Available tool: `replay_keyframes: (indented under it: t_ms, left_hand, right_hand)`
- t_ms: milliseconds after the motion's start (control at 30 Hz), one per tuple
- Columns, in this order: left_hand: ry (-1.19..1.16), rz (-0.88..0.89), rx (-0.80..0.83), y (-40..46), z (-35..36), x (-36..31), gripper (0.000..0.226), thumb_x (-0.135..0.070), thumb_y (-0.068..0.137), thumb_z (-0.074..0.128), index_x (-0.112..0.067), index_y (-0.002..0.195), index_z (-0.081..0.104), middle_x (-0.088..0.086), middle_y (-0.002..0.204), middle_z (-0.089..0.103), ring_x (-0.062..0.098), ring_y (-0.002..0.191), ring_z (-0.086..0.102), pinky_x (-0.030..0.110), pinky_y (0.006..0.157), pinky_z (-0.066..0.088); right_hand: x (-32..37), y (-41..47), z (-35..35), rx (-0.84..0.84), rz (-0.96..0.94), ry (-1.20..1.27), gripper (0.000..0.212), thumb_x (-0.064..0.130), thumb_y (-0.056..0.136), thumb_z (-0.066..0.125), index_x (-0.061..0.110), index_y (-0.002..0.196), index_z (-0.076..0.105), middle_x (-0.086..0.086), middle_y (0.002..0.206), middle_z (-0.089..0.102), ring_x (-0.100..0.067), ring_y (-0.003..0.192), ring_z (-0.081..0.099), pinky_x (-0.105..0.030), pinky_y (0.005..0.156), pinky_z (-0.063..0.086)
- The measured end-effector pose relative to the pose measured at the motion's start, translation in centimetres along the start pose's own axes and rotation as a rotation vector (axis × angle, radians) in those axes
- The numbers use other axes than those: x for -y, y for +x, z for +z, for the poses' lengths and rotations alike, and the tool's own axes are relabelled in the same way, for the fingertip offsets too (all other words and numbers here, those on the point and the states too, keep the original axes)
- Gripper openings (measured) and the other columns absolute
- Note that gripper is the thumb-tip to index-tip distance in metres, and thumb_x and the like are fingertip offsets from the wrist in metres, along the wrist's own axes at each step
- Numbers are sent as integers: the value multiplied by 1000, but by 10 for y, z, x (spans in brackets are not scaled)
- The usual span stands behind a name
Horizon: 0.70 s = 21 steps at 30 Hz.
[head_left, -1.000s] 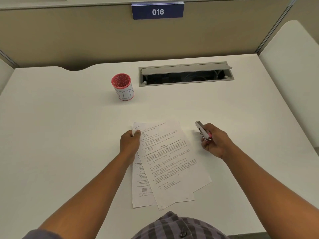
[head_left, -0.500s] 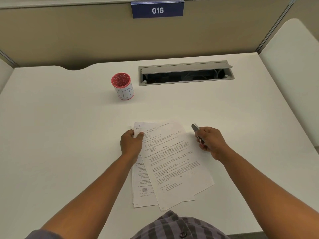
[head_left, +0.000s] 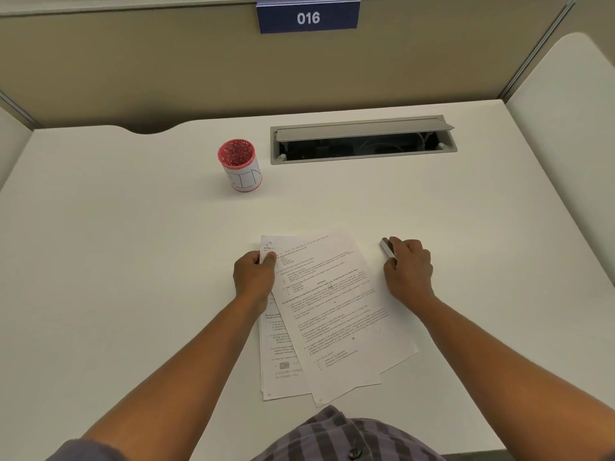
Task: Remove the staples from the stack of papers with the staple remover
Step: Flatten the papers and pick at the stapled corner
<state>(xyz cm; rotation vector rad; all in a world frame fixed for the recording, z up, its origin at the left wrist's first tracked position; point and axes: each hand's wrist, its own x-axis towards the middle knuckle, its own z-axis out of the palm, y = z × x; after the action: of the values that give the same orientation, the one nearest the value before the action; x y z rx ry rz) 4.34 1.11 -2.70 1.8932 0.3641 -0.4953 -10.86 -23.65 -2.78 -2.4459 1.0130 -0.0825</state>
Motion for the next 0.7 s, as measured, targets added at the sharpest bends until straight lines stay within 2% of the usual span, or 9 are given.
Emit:
replay_keyframes:
  t_ms: [100,233,300,400,533,633,700]
  left_hand:
    - [4,-2,-5,2,-1,1,18,-30,97,66,-15,88,63,3,84,61,22,76,55,34,68,48]
    - [-9,-17,-15,3,1,2,28,-27,99,65,0,95,68,3,88,69,21,78,62,37,73,55]
    - [-2,-23,-19,0,3,1,23,-26,100,64,-5,96,70,1,92,73,21,81,67,39,79,59]
    - [8,-16,-16,2,4,3,24,-28,99,64,-6,92,69,3,90,72,22,80,65,40,77,59]
    - [34,-7,-12,1,4,3,22,-31,98,64,-10,93,67,1,85,66,21,76,60,37,71,54]
    - [31,-18,-13,0,4,1,30,-30,98,64,0,98,68,3,86,68,21,76,61,37,70,54]
    - [29,-16,-13,0,4,1,32,-29,98,65,3,99,67,5,88,70,21,77,62,38,72,56]
  right_hand:
    - [-2,-1,1,-14,12,18,48,6,92,48,22,137,54,-10,128,50,-36,111,47,-44,92,40]
    - [0,-1,0,4,27,-4,44,12,92,52,25,134,54,-5,128,50,-32,115,46,-45,96,34]
    - [4,-2,0,-34,-10,-47,42,17,92,56,26,132,56,-2,131,50,-31,118,45,-45,98,31]
    - [11,1,2,-76,-160,-87,36,21,93,61,22,129,64,-2,128,56,-30,120,47,-45,96,29]
    - [29,13,7,46,-261,-18,25,21,97,62,19,120,71,-2,117,65,-30,115,52,-43,94,31]
    - [39,20,10,106,-291,-27,24,20,97,62,18,118,73,-4,116,68,-30,113,53,-43,94,33]
    - [42,25,12,132,-327,-83,18,20,96,63,16,109,75,-3,106,70,-31,105,57,-40,87,36]
